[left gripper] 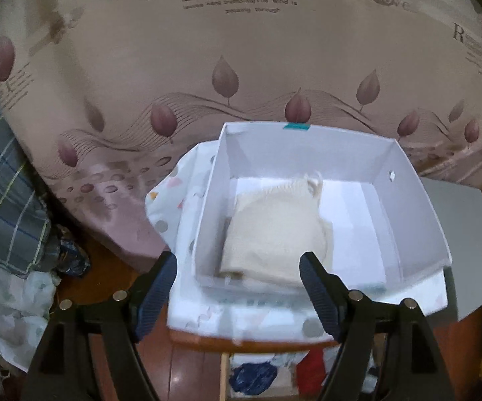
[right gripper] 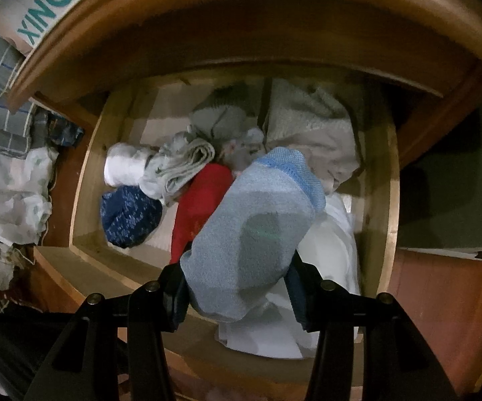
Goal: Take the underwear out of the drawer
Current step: 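Lift the blue sock into the white box and release it while the left tool returns to the drawer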
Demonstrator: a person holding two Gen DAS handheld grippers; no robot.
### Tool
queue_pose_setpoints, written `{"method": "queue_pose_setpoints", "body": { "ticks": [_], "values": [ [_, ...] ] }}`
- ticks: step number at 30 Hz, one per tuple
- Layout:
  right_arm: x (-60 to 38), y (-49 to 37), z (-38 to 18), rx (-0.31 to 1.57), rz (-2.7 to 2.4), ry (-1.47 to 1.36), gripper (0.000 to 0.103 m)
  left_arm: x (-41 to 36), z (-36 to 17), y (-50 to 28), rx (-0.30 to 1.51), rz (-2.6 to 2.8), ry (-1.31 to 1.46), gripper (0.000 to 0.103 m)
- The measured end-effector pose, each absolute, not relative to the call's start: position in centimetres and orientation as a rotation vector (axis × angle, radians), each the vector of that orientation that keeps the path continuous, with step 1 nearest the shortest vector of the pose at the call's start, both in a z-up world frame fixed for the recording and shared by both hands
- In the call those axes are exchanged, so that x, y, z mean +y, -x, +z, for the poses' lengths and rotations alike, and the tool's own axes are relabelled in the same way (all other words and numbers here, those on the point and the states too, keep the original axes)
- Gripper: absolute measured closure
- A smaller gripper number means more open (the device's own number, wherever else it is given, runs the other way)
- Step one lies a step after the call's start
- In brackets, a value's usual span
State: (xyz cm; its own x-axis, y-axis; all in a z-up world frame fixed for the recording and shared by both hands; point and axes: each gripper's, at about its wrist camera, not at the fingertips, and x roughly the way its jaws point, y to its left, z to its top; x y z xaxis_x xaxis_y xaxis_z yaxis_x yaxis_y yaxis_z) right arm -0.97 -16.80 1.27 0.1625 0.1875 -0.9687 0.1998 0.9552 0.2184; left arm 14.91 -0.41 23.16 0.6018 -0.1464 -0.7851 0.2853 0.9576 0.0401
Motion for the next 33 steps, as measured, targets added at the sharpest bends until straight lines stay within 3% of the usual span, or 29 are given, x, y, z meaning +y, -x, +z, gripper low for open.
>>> {"method": "queue_pose_setpoints", "body": {
  "ticks": [9,20,33],
  "values": [
    [-17.7,1.1,1.9,1.365,-0.022,-0.362,0.057,4.3,16.6,-8.0,0.889,-0.183,-0.2,0.025],
    [-17.2,1.0,4.4,1.377,-0.004,-0.336,0.057,6.3,5.4,-6.9,1.037,-0.111,-0.147,0.025],
    [-17.3,1.1,13.4,1.318,0.025,-0.253,0.057,6.0,4.1,-7.0,1.057,-0.101,-0.211,0.025]
  ]
}}
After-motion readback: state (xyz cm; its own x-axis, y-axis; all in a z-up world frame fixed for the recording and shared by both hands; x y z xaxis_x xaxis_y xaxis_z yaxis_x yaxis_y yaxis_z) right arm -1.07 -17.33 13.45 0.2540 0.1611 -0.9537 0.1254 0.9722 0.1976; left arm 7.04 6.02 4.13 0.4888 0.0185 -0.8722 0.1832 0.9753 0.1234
